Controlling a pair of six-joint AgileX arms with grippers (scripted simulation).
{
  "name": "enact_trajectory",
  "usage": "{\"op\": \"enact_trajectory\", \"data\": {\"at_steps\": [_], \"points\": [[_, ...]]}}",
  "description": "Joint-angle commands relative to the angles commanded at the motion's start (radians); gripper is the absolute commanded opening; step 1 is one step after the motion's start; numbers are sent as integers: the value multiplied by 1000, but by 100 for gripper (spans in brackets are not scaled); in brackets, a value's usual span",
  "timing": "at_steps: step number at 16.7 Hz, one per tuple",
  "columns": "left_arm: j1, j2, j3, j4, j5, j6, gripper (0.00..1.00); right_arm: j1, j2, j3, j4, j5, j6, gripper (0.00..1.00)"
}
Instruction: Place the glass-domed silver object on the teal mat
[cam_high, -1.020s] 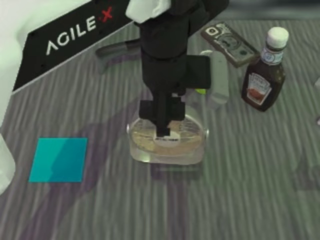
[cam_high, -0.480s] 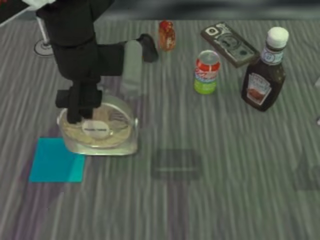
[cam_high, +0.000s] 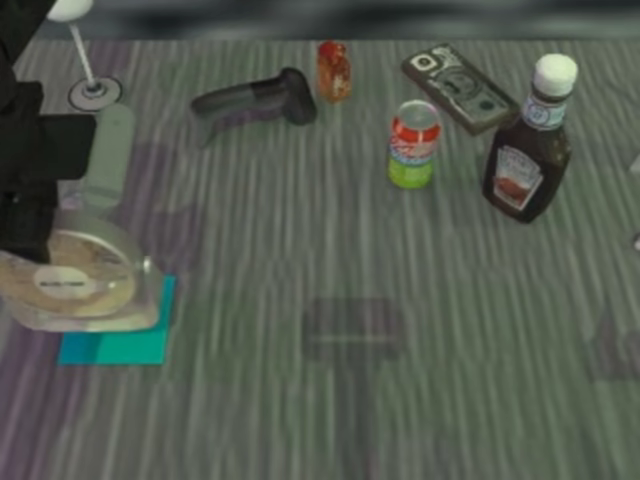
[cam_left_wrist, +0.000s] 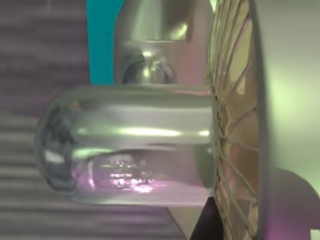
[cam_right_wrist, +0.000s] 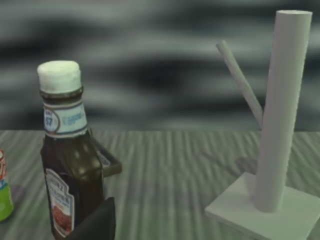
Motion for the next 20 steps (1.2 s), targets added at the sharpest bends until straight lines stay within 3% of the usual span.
{"op": "enact_trajectory", "data": {"at_steps": [14,20], "points": [[1,20,-116,135,0,1,0,0,0,0,0,0,0,100],[1,20,-116,135,0,1,45,0,0,0,0,0,0,100]]}}
